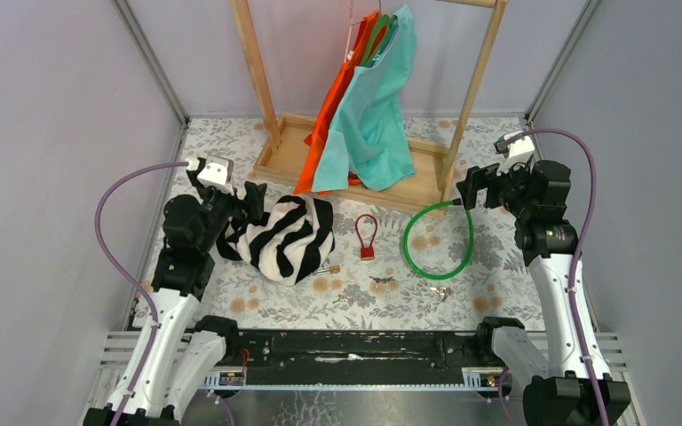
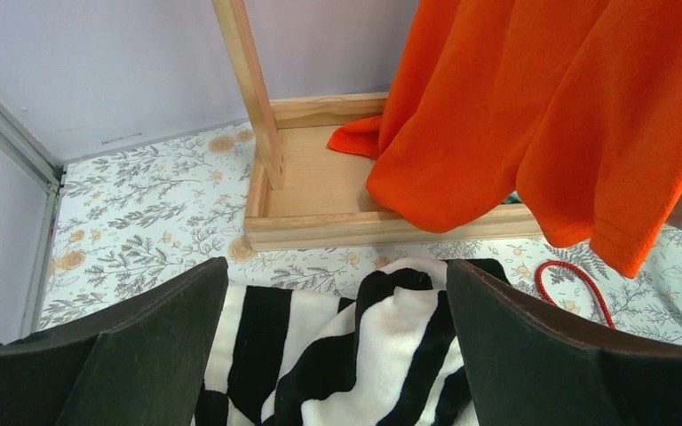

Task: Lock with the key
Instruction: Reset both arms

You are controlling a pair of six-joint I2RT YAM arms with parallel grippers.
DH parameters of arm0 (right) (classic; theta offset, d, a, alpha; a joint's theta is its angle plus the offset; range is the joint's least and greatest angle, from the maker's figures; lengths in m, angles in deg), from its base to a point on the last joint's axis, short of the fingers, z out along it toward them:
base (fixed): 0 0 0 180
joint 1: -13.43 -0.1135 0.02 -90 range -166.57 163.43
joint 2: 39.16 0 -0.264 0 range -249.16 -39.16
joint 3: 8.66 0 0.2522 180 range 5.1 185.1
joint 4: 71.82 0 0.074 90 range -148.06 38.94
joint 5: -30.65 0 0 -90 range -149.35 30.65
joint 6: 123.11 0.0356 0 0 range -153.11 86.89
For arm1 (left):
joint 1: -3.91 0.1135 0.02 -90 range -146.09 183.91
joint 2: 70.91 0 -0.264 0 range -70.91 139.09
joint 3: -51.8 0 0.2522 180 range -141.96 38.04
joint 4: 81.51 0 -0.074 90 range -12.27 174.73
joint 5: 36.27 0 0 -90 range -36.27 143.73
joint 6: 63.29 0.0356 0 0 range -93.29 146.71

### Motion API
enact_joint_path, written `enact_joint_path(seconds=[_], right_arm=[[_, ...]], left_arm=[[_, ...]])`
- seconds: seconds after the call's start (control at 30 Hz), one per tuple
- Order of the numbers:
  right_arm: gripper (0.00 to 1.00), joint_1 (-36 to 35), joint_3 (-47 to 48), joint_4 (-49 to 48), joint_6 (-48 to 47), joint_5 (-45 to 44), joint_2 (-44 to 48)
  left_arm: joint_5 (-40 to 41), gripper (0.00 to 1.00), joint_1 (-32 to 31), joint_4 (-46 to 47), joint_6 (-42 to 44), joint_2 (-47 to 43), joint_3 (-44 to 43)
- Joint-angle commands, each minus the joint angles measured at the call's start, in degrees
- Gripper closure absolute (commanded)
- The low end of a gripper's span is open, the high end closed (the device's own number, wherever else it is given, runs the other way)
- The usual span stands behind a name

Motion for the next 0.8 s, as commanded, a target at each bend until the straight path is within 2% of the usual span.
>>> enact_joint_path(seconds=[0.0,0.77], right_arm=[[0.01,0.16,0.09,-2.93,-0.8,-1.01,1.35],[0.01,0.16,0.01,-2.74,-1.38,-0.96,1.38]], left_arm=[[-1.56,0.0,0.61,0.56,0.75,-0.22,0.56],[-2.12,0.0,0.67,0.43,1.1,-0.12,0.57]])
